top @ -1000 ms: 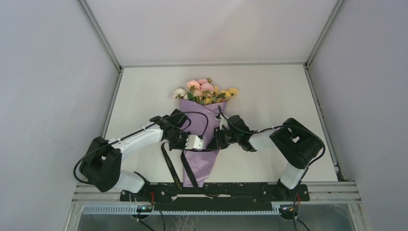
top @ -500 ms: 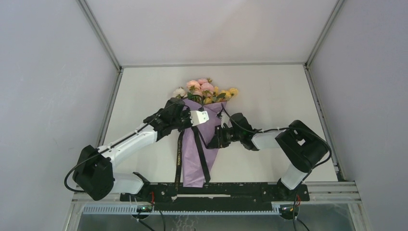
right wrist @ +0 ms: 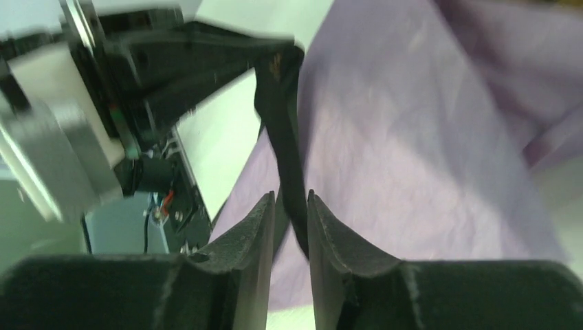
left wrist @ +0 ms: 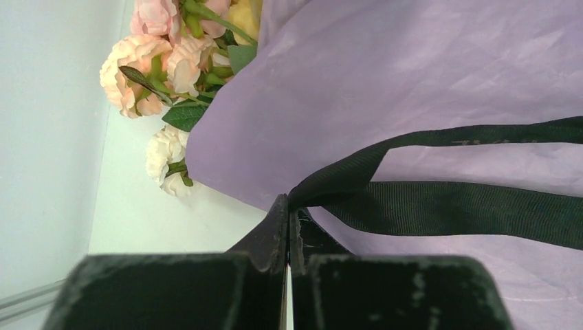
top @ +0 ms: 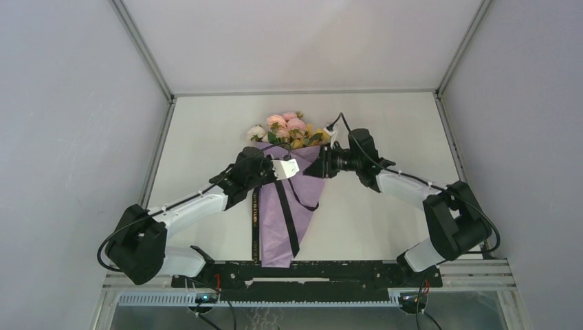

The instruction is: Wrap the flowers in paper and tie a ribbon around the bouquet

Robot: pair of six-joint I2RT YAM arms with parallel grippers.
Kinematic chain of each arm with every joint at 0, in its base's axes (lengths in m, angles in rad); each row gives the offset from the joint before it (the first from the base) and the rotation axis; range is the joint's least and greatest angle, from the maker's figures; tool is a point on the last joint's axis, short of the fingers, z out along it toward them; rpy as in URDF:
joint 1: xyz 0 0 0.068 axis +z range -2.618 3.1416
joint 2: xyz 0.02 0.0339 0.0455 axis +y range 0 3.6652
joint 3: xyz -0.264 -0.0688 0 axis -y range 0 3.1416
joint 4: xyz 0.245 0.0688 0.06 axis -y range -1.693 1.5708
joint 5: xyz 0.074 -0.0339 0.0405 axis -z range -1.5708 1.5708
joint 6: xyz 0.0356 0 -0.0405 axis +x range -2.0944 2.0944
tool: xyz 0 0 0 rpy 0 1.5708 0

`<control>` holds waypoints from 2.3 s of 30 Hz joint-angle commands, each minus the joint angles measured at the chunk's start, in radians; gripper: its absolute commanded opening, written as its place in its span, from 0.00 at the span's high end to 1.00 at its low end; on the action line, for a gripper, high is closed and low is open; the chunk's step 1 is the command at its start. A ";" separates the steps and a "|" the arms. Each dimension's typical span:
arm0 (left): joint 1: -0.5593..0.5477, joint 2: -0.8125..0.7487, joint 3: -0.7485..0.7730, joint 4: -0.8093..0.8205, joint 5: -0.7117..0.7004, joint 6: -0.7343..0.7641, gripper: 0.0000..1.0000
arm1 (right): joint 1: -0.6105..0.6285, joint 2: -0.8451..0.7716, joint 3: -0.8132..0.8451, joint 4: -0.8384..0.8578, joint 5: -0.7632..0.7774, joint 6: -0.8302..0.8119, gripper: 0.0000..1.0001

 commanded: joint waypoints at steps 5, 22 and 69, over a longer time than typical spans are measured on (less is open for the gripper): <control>-0.007 -0.014 -0.031 0.109 0.052 -0.036 1.00 | 0.038 0.269 0.274 -0.023 0.049 -0.011 0.74; -0.007 -0.015 -0.033 0.095 0.056 -0.077 1.00 | 0.163 0.462 0.333 0.098 -0.076 0.006 0.54; 0.002 0.018 0.014 0.056 0.101 -0.165 1.00 | 0.163 0.468 0.116 0.555 0.060 0.271 0.42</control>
